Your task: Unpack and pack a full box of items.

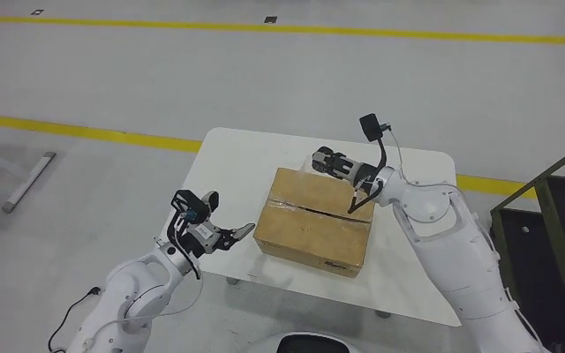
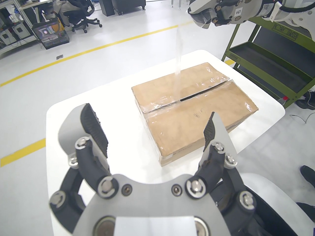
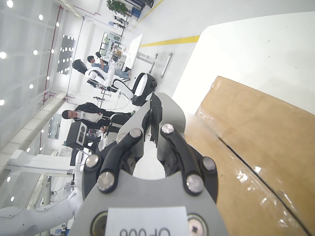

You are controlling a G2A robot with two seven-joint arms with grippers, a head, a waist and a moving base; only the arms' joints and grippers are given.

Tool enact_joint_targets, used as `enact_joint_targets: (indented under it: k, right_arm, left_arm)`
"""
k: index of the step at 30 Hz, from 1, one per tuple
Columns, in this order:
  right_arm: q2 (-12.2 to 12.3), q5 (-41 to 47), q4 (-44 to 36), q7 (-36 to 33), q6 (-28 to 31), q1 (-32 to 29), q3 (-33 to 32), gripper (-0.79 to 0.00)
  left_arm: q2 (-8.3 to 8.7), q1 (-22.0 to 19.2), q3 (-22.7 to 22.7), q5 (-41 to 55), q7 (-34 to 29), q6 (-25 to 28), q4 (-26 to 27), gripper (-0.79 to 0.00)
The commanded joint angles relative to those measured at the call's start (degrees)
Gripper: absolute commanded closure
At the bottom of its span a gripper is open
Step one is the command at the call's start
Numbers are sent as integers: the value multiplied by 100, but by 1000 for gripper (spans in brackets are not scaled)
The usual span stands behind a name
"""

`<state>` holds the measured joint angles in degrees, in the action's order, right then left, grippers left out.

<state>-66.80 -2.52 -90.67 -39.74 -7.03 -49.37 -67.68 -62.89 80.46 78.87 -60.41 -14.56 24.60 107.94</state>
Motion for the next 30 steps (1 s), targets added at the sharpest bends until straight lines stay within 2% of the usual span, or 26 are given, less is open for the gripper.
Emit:
enact_joint_targets:
  k: [1, 6, 13, 26, 30]
  right_arm:
    - [4, -52, -47, -3, -31, 7, -7, 0]
    - [10, -131, -113, -6, -119, 7, -24, 0]
    - [11, -190, -184, 23, -198, -21, -20, 0]
    - [7, -204, -218, 56, -208, -122, -10, 0]
    - [5, -238, -244, 25, -205, -105, 11, 0]
  left_arm:
    - [-33, -164, -274, -49, 10, -7, -84, -785]
    - [-145, -703, -957, -69, -56, -63, -451, -785]
    - [-296, -1381, -1559, -94, -172, -298, -1134, -785]
    - [-303, -1395, -1580, -92, -171, -312, -1166, -785]
    - [-355, -1502, -1807, -98, -128, -244, -1280, -785]
